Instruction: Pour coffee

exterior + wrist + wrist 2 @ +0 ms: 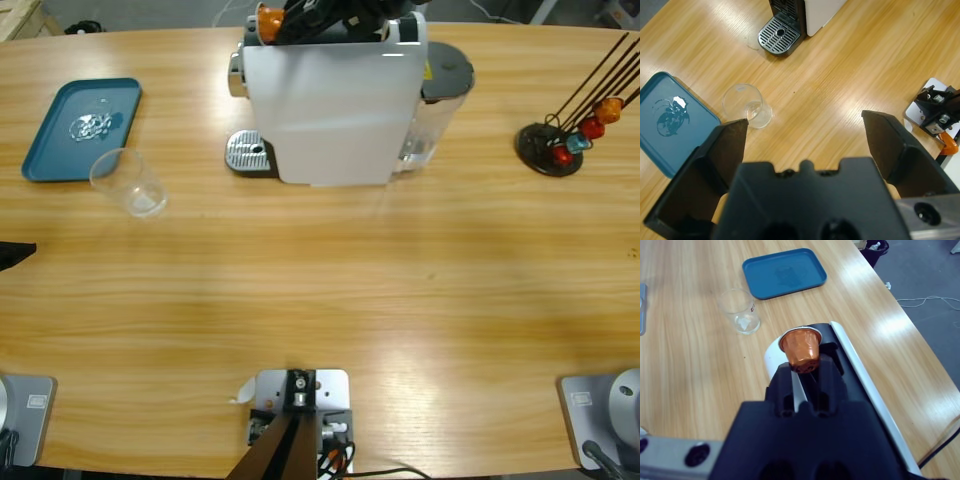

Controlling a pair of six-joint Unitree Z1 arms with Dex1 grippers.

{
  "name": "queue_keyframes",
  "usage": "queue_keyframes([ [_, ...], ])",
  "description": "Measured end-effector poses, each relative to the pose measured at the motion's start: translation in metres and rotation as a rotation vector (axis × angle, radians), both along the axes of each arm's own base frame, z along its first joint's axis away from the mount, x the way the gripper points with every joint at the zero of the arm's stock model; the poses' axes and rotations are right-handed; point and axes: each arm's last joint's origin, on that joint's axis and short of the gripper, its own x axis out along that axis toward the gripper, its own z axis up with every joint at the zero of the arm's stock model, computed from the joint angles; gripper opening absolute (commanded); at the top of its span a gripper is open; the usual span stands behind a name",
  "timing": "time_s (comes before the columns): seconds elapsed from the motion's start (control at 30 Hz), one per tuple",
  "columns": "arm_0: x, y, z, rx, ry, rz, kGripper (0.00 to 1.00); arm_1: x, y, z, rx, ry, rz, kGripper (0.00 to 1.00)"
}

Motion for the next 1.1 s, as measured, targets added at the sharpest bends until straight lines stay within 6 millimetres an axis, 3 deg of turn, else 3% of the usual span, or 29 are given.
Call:
queue_keyframes([
  [0.27, 0.001, -0.001, -0.003, -0.003, -0.003, 0.000, 1.000, -0.001, 0.001, 0.001, -0.020, -0.008, -0.021, 0.006],
  [0.3, 0.001, -0.001, -0.003, -0.003, -0.003, 0.000, 1.000, -0.001, 0.001, 0.001, -0.021, -0.008, -0.022, 0.145],
  [0.33, 0.001, -0.001, -0.003, -0.003, -0.003, 0.000, 1.000, -0.001, 0.001, 0.000, -0.022, -0.008, -0.022, 0.397],
  [0.43, 0.001, -0.001, -0.003, -0.003, -0.003, 0.000, 1.000, -0.001, 0.001, 0.000, -0.026, -0.008, -0.026, 0.820],
  [0.5, 0.001, -0.001, -0.003, -0.004, -0.004, 0.000, 1.000, -0.001, 0.001, 0.000, -0.029, -0.010, -0.030, 0.981],
  [0.53, 0.001, -0.001, -0.003, -0.004, -0.004, 0.000, 1.000, -0.001, 0.002, 0.000, -0.029, -0.009, -0.033, 1.000],
  [0.87, 0.002, -0.002, -0.001, -0.023, -0.023, 0.000, 1.000, -0.003, 0.006, 0.002, -0.033, -0.012, -0.049, 0.973],
  [0.93, 0.003, -0.003, 0.000, -0.028, -0.027, 0.000, 1.000, -0.004, 0.007, 0.004, -0.032, -0.020, -0.053, 0.845],
  [1.0, 0.003, -0.003, 0.000, -0.032, -0.031, 0.000, 1.000, -0.008, 0.010, 0.009, -0.029, -0.027, -0.057, 0.646],
  [1.07, 0.003, -0.003, 0.001, -0.037, -0.036, 0.000, 1.000, -0.018, 0.016, 0.018, -0.009, -0.026, -0.047, 0.564],
  [1.1, 0.004, -0.004, 0.001, -0.040, -0.039, 0.000, 1.000, -0.028, 0.020, 0.025, 0.005, -0.022, -0.038, 0.318],
])
